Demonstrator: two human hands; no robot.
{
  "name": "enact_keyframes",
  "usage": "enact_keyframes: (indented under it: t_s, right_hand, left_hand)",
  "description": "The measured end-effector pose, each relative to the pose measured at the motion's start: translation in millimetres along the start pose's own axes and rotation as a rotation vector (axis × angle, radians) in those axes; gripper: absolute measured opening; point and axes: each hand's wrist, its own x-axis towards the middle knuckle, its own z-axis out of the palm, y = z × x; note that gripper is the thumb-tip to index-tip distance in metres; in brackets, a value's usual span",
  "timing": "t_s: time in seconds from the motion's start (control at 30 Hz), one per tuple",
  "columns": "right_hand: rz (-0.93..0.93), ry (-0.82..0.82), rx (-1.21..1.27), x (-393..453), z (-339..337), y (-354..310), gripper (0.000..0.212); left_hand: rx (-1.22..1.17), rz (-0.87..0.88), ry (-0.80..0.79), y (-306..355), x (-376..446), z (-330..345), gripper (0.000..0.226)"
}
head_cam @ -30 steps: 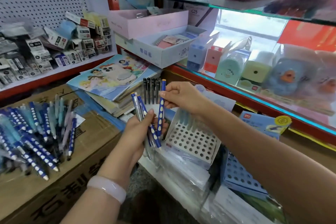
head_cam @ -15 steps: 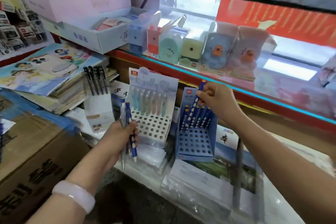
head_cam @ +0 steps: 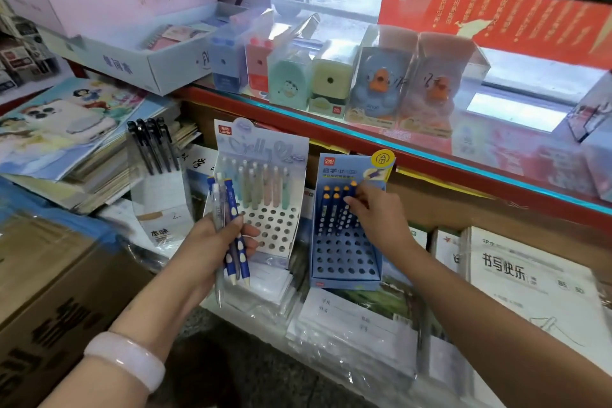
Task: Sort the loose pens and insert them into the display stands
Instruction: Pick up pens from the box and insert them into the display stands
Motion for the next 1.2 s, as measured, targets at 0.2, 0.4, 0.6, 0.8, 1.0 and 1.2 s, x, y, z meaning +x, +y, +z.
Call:
enact_keyframes:
  t_s: [0.2, 0.4, 0.6, 0.8, 1.0, 1.2]
  right_hand:
    - [0.074, -0.079, -0.022, -3.6, 18.4, 10.3, 0.019]
    - [0.097, -0.089, -0.106, -1.5, 11.6, 7.1, 0.025]
    - [0.033, -0.039, 0.134, -6.4, -9.1, -47.8, 0.022]
    - [0.054, -0.462, 0.659, -10.2, 9.0, -103.5, 0.018]
    - [0.148, -0.526, 0.853, -8.6, 16.7, -107.1, 0.013]
    - [0.212, -0.476, 0.86, -6.9, 8.0, -99.0, 0.016]
  left_hand:
    - [-0.009, 0.01, -0.009, 0.9, 0.3, 1.0, 0.022]
    - [-0.022, 0.047, -0.039, 3.9, -5.7, 0.1, 0.025]
    - [-0.017, 0.053, -0.083, 5.7, -12.3, 1.9, 0.017]
    - [0.011, 0.055, -0.151, 6.6, -18.9, 2.8, 0.016]
    - [-0.052, 0.02, -0.154, 7.3, -18.7, -1.0, 0.019]
    - [0.058, 0.063, -0.101, 0.4, -15.6, 2.2, 0.011]
